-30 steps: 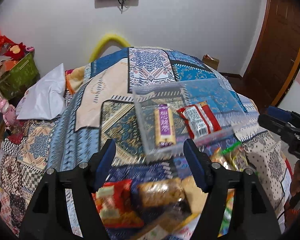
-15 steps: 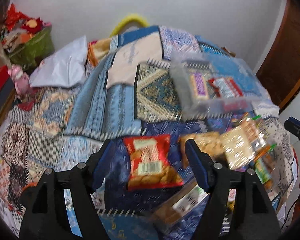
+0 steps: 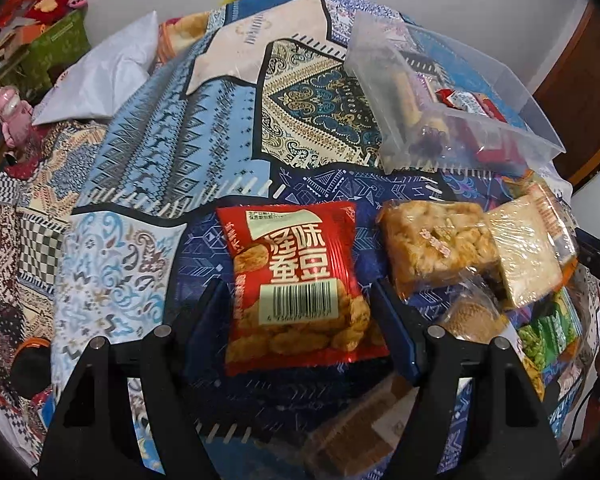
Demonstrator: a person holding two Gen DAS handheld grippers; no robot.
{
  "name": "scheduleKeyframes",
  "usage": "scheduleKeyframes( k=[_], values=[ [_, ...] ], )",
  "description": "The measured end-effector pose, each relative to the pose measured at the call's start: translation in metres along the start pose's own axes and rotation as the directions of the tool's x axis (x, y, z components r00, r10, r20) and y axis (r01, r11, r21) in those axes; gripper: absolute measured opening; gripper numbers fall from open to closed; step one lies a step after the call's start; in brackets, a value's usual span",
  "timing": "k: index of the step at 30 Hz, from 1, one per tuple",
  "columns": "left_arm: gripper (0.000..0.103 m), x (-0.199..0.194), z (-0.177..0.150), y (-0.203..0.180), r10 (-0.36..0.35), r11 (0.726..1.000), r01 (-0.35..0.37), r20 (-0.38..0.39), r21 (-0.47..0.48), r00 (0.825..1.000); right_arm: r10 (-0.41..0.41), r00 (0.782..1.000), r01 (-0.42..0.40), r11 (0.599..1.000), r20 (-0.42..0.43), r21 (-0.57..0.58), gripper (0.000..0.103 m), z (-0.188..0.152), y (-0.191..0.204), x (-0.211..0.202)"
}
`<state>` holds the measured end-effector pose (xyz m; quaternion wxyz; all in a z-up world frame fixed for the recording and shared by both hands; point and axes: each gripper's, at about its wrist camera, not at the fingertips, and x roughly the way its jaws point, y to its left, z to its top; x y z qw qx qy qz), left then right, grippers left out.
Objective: Organize snacks
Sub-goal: 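Grasp red broad-bean bag with left gripper while right gripper grasps clear snack bag, then carry both bags over the clear box and release them inside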
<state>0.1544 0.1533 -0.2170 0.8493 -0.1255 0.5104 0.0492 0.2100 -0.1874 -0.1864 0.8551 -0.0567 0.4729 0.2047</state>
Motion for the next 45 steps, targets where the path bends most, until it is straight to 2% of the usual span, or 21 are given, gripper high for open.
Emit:
scheduleKeyframes(
  k=[4, 8, 10, 14, 24, 33, 38, 45],
  values=[
    [0.073, 0.013, 0.003, -0.001, -0.007, 1.0, 0.007, -0.014, -0.011, 1.0, 0.022, 0.999, -0.022, 1.0, -0.026, 0.019, 0.075, 0.006, -0.003, 0.013],
    [0.073, 0.019, 0.005, -0.005, 0.023, 1.0, -0.023, 0.012, 0.011, 1.0, 0.018, 1.0, -0.017, 0.999, -0.026, 0.035, 0.075, 0.005, -0.008, 0.02],
    [0.068, 0.019, 0.005, -0.006, 0.03, 0.999, -0.03, 0.026, 0.016, 0.999, 0.021, 0.999, -0.019, 0.999, -0.039, 0.042, 0.074, 0.003, -0.01, 0.026],
    [0.062, 0.017, 0.003, -0.005, 0.04, 0.999, -0.041, 0.048, 0.025, 0.998, 0.0, 1.0, 0.0, 1.0, -0.018, 0.01, 0.059, 0.001, -0.004, 0.025],
    [0.055, -0.014, 0.002, -0.009, 0.05, 0.998, -0.054, 0.103, 0.041, 0.993, 0.006, 1.0, -0.006, 1.0, 0.029, 0.007, 0.052, -0.001, -0.007, 0.005],
    [0.054, -0.062, 0.014, -0.026, 0.018, 0.998, -0.032, 0.209, 0.061, 0.978, 0.008, 0.992, -0.008, 1.0, 0.127, -0.003, 0.047, 0.005, -0.009, -0.037],
    [0.054, -0.087, 0.028, -0.045, -0.032, 0.996, 0.01, 0.266, 0.083, 0.963, 0.02, 0.985, -0.02, 1.0, 0.173, -0.003, 0.046, 0.013, -0.008, -0.051],
    [0.054, -0.096, 0.05, -0.073, -0.08, 0.991, 0.044, 0.303, 0.124, 0.95, 0.045, 0.97, -0.042, 0.999, 0.239, -0.015, 0.046, 0.032, -0.001, -0.066]
  ],
)
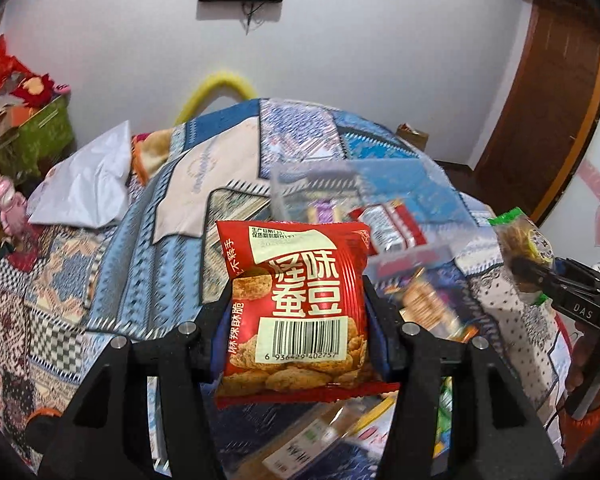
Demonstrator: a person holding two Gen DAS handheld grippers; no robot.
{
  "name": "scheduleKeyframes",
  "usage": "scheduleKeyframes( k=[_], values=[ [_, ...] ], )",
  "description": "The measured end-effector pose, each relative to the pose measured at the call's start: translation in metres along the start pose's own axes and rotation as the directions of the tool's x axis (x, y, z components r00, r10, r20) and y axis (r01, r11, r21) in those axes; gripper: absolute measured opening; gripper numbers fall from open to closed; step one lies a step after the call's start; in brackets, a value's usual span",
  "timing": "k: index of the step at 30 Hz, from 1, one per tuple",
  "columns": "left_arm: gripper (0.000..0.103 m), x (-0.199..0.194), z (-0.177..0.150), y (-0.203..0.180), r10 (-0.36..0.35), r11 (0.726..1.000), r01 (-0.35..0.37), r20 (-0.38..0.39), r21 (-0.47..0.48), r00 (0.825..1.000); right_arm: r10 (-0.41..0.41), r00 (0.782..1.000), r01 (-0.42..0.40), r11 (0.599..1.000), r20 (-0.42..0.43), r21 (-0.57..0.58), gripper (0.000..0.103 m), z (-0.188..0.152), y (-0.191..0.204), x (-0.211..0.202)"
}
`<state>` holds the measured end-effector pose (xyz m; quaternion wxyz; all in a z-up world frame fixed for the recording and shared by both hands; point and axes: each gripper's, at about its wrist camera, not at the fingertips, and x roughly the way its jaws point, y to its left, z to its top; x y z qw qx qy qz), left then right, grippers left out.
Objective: Organize snacks
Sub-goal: 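Carry both bags over the clear box and release them inside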
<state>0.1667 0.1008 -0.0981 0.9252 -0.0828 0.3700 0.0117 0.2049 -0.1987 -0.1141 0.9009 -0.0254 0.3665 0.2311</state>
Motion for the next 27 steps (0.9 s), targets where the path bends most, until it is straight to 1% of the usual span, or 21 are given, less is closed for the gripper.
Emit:
scheduleKeyframes(
  k=[6, 11, 20, 27],
  values=[
    [0.054, 0.013, 0.023, -0.024, -0.026, 0.999, 0.026, 0.024, 0.032, 0.999, 0.019, 0.999, -0.019, 1.0, 0.048, 0.005, 0.046, 0.022, 0.002, 0.004],
    [0.054, 0.032, 0.039, -0.037, -0.058, 0.998, 0.057, 0.016, 0.037, 0.998, 0.023, 0.997, -0.024, 1.0, 0.068, 0.009, 0.046, 0.038, 0.001, 0.015],
    [0.054, 0.08, 0.061, -0.051, -0.068, 0.997, 0.068, -0.013, 0.028, 0.998, 0.029, 0.998, -0.03, 0.999, 0.049, 0.021, 0.046, 0.058, -0.005, 0.05],
    [0.054, 0.122, 0.066, -0.052, -0.064, 0.998, 0.064, -0.06, -0.011, 0.996, 0.029, 1.0, -0.029, 1.0, 0.002, 0.008, 0.046, 0.062, -0.002, 0.084]
  ],
)
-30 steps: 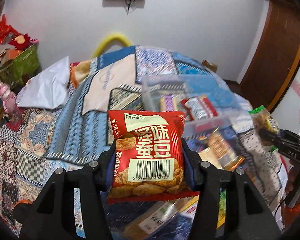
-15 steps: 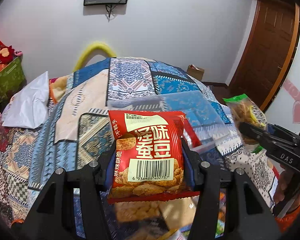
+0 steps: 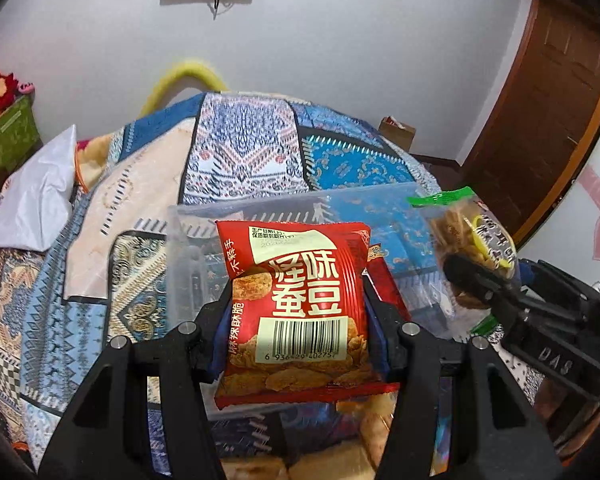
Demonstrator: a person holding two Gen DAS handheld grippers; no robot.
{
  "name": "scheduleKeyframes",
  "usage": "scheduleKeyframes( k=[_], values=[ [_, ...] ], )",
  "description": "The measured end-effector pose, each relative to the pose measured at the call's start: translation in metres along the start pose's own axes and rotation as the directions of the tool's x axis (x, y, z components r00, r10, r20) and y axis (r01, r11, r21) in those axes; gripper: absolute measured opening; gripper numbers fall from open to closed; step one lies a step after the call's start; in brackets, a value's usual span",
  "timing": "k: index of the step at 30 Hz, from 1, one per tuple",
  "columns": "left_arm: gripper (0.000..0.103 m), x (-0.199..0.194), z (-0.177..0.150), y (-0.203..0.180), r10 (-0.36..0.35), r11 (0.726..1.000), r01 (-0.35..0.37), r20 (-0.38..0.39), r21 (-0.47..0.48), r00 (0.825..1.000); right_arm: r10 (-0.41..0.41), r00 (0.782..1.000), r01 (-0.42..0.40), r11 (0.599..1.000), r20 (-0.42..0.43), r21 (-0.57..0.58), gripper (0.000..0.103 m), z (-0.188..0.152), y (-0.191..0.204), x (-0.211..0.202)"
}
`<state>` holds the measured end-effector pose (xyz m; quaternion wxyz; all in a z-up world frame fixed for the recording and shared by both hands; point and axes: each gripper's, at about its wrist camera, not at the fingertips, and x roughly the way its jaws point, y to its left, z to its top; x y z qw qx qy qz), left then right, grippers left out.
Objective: Organize snacks
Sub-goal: 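Carry both bags over the clear box and release them inside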
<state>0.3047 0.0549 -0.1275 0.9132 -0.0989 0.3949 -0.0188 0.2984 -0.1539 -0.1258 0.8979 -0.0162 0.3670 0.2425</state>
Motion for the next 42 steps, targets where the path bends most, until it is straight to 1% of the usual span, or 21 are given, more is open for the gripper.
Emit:
scheduleKeyframes(
  k=[4, 8, 12, 14, 17, 19, 21, 22, 23, 25, 30, 33, 35, 36, 37, 38, 40, 42],
  values=[
    [0.054, 0.025, -0.003, -0.003, 0.013, 1.0, -0.012, -0.039, 0.011, 0.999, -0.007, 0.999, 0.006, 1.0, -0.042, -0.016, 0.046, -0.003, 0.001, 0.019],
    [0.054, 0.038, -0.006, -0.007, 0.037, 0.998, -0.035, -0.048, 0.047, 0.998, -0.019, 0.997, 0.017, 1.0, -0.073, -0.025, 0.046, -0.008, -0.001, 0.031],
    [0.054, 0.049, -0.006, -0.005, 0.041, 0.998, -0.038, -0.073, 0.042, 0.996, -0.018, 0.994, 0.016, 1.0, -0.11, -0.021, 0.046, -0.012, -0.003, 0.039],
    [0.055, 0.056, -0.008, -0.005, 0.043, 0.998, -0.039, -0.1, 0.041, 0.994, -0.028, 0.992, 0.024, 0.999, -0.125, -0.029, 0.046, -0.013, -0.002, 0.043],
    [0.055, 0.062, -0.012, -0.006, 0.063, 0.997, -0.058, -0.118, 0.046, 0.991, -0.042, 0.989, 0.035, 0.998, -0.14, -0.051, 0.047, -0.014, 0.001, 0.045],
    [0.055, 0.063, -0.014, -0.006, 0.071, 0.997, -0.066, -0.127, 0.044, 0.989, -0.04, 0.988, 0.033, 0.998, -0.152, -0.047, 0.047, -0.014, 0.002, 0.045],
    [0.056, 0.062, -0.015, -0.005, 0.072, 0.997, -0.068, -0.136, 0.036, 0.988, -0.028, 0.986, 0.021, 0.999, -0.162, -0.042, 0.05, -0.014, 0.0, 0.044],
    [0.056, 0.061, -0.015, -0.005, 0.072, 0.997, -0.068, -0.141, 0.031, 0.987, -0.025, 0.986, 0.019, 0.999, -0.167, -0.039, 0.052, -0.014, 0.0, 0.043],
    [0.056, 0.058, -0.015, -0.005, 0.069, 0.997, -0.066, -0.143, 0.025, 0.987, -0.021, 0.985, 0.016, 0.999, -0.171, -0.032, 0.056, -0.013, -0.001, 0.041],
    [0.056, 0.049, -0.014, -0.005, 0.069, 0.998, -0.068, -0.129, 0.019, 0.989, -0.02, 0.987, 0.016, 1.0, -0.161, -0.026, 0.06, -0.013, -0.001, 0.036],
    [0.057, 0.014, -0.007, -0.01, 0.054, 0.998, -0.051, -0.067, 0.039, 0.996, -0.036, 0.992, 0.031, 0.998, -0.12, -0.049, 0.06, -0.009, 0.004, 0.009],
    [0.057, -0.014, -0.004, -0.014, 0.042, 0.998, -0.041, -0.027, 0.048, 0.999, -0.039, 0.996, 0.034, 0.998, -0.083, -0.054, 0.06, -0.006, 0.008, -0.012],
    [0.059, -0.035, -0.004, -0.016, 0.036, 0.998, -0.036, -0.001, 0.058, 0.999, -0.037, 0.998, 0.033, 0.998, -0.056, -0.057, 0.06, -0.006, 0.011, -0.028],
    [0.062, -0.046, -0.005, -0.017, 0.035, 0.997, -0.036, 0.012, 0.065, 0.999, -0.035, 0.999, 0.032, 0.998, -0.041, -0.061, 0.061, -0.006, 0.013, -0.037],
    [0.064, -0.053, -0.006, -0.017, 0.034, 0.997, -0.036, 0.02, 0.069, 0.999, -0.036, 0.999, 0.034, 0.997, -0.028, -0.065, 0.063, -0.006, 0.015, -0.045],
    [0.065, -0.065, -0.009, -0.017, 0.032, 0.997, -0.034, 0.031, 0.075, 0.999, -0.038, 0.999, 0.037, 0.997, -0.009, -0.068, 0.069, -0.007, 0.016, -0.054],
    [0.066, -0.082, -0.014, -0.016, 0.027, 0.996, -0.03, 0.039, 0.083, 0.999, -0.044, 0.998, 0.047, 0.997, 0.035, -0.067, 0.075, -0.01, 0.019, -0.072],
    [0.066, -0.094, -0.02, -0.015, 0.026, 0.996, -0.03, 0.042, 0.087, 0.999, -0.045, 0.997, 0.049, 0.996, 0.059, -0.069, 0.076, -0.014, 0.022, -0.088]
  ],
)
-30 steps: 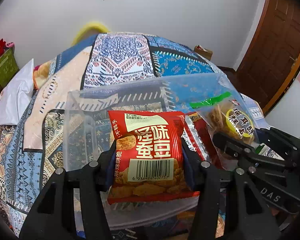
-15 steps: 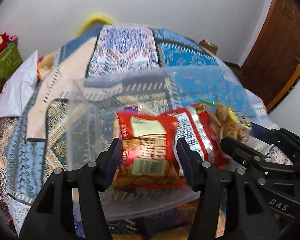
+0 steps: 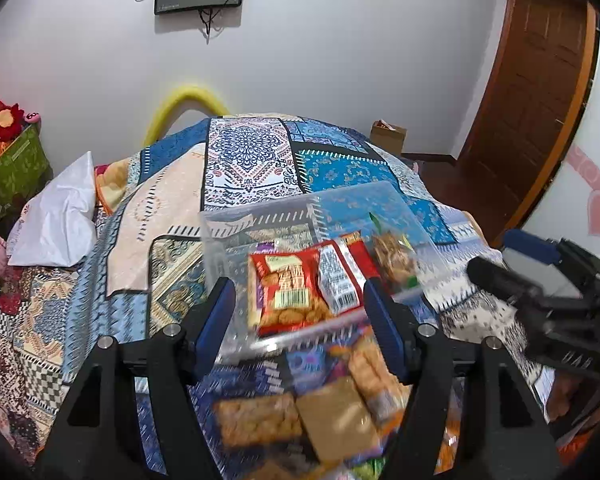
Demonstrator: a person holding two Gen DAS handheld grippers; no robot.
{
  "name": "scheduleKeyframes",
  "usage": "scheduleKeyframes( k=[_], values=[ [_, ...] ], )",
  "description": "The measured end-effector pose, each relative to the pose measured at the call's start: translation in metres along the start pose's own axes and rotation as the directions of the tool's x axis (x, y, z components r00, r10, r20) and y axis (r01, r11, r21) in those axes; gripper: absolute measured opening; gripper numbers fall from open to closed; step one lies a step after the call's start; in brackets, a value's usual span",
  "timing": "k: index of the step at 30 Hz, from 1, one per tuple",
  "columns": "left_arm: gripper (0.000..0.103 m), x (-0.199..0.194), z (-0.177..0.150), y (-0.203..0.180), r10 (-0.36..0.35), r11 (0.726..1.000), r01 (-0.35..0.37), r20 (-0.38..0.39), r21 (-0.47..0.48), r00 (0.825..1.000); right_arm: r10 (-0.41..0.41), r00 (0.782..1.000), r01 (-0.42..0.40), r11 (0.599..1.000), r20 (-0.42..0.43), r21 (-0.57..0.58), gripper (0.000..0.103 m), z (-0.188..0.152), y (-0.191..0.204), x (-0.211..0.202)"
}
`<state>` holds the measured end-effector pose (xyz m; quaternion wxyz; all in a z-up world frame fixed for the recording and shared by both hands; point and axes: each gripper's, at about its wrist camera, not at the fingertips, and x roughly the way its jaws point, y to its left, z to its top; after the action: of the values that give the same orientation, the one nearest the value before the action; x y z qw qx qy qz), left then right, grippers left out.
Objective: Organize snacks
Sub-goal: 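Carry both bags over the clear box and release them inside, then grasp cookie roll with left gripper while right gripper grasps orange biscuit pack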
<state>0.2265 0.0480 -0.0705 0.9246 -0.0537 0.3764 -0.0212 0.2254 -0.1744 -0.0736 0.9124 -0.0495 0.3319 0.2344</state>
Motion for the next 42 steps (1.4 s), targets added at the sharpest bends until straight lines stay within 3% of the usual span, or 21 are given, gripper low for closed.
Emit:
scheduleKeyframes(
  k=[10, 17, 24, 27, 35, 40, 42],
  values=[
    [0.07, -0.037, -0.058, 0.022, 0.029, 1.0, -0.029, -0.06, 0.005, 0.998, 0.002, 1.0, -0.001, 1.0, -0.017, 0.013, 0.077, -0.04, 0.008, -0.031],
    [0.07, -0.031, -0.108, 0.04, 0.036, 0.999, -0.04, -0.155, -0.02, 0.987, -0.018, 0.992, 0.021, 1.0, -0.124, 0.024, 0.077, -0.083, 0.008, -0.017],
    [0.07, -0.007, -0.153, 0.052, 0.021, 0.998, -0.037, -0.263, -0.056, 0.965, 0.026, 0.965, -0.006, 0.997, -0.26, 0.077, 0.077, -0.128, 0.006, 0.004],
    [0.07, 0.002, -0.164, 0.057, 0.007, 0.997, -0.03, -0.29, -0.076, 0.957, 0.028, 0.959, -0.012, 0.998, -0.282, 0.061, 0.077, -0.138, 0.014, 0.006],
    [0.07, 0.01, -0.175, 0.058, -0.017, 0.995, -0.011, -0.286, -0.095, 0.958, 0.025, 0.946, -0.011, 0.999, -0.322, 0.044, 0.077, -0.151, 0.021, 0.017],
    [0.069, 0.013, -0.176, 0.056, -0.014, 0.995, -0.013, -0.28, -0.095, 0.96, 0.057, 0.944, -0.03, 0.996, -0.326, 0.088, 0.077, -0.154, 0.015, 0.022],
    [0.068, 0.015, -0.177, 0.056, -0.019, 0.995, -0.011, -0.284, -0.104, 0.959, 0.07, 0.945, -0.038, 0.994, -0.319, 0.105, 0.072, -0.154, 0.012, 0.021]
  ],
)
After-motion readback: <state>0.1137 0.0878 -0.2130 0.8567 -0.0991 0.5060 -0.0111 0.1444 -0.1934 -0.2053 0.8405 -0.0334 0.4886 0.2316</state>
